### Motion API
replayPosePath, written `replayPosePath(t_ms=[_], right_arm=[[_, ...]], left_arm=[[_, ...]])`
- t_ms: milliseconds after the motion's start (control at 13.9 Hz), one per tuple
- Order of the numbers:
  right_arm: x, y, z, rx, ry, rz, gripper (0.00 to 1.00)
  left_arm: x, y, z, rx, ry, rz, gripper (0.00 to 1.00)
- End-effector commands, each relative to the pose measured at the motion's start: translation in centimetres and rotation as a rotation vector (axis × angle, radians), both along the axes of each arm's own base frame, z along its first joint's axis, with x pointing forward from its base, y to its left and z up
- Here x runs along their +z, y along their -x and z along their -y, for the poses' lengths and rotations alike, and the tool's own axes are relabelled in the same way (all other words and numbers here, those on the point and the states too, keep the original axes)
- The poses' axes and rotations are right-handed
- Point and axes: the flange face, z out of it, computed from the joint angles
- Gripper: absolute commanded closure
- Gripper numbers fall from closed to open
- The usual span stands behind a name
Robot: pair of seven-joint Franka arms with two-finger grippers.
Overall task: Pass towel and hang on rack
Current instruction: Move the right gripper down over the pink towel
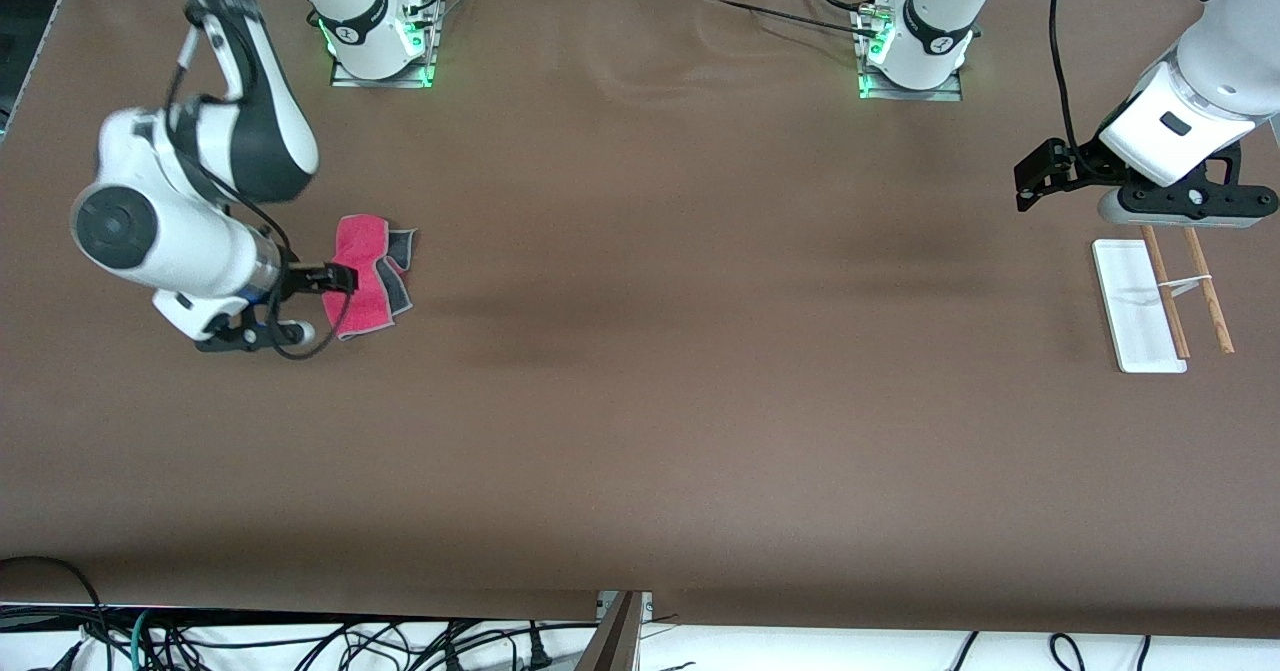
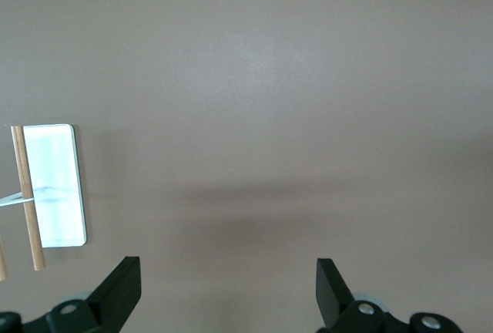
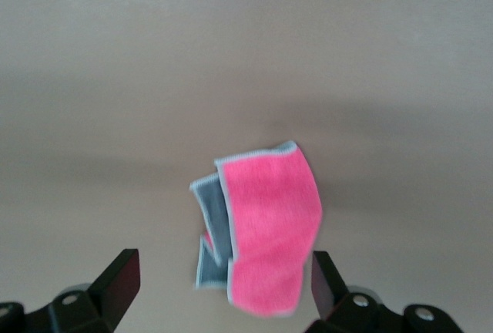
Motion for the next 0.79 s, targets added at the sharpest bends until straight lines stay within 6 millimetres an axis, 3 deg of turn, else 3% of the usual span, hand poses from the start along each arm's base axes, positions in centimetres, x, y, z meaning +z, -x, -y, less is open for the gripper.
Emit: replayPosePath(t_ms=[0,144,431,718], right_arm=[[-4.2,1.0,-1.9,-0.018,0.004,0.038,0.05],[-7.4,1.3,-2.1,-0.026,0.003,0.06,0.13],[-11.9,2.0,-2.0,-0.024,-0.001,0.089,0.17],[-13.4,2.7,-1.8,-0.025,0.001,0.086,0.2]], left_arm=[[0.5,0.1,-0.3,-0.021,-0.017,0.0,0.0],[0.5,0.1,-0.3,-0.021,-0.017,0.0,0.0],[0.5,0.1,-0.3,-0.02,-0.017,0.001,0.0],[0.5,0.1,-0.3,-0.021,-0.017,0.0,0.0]])
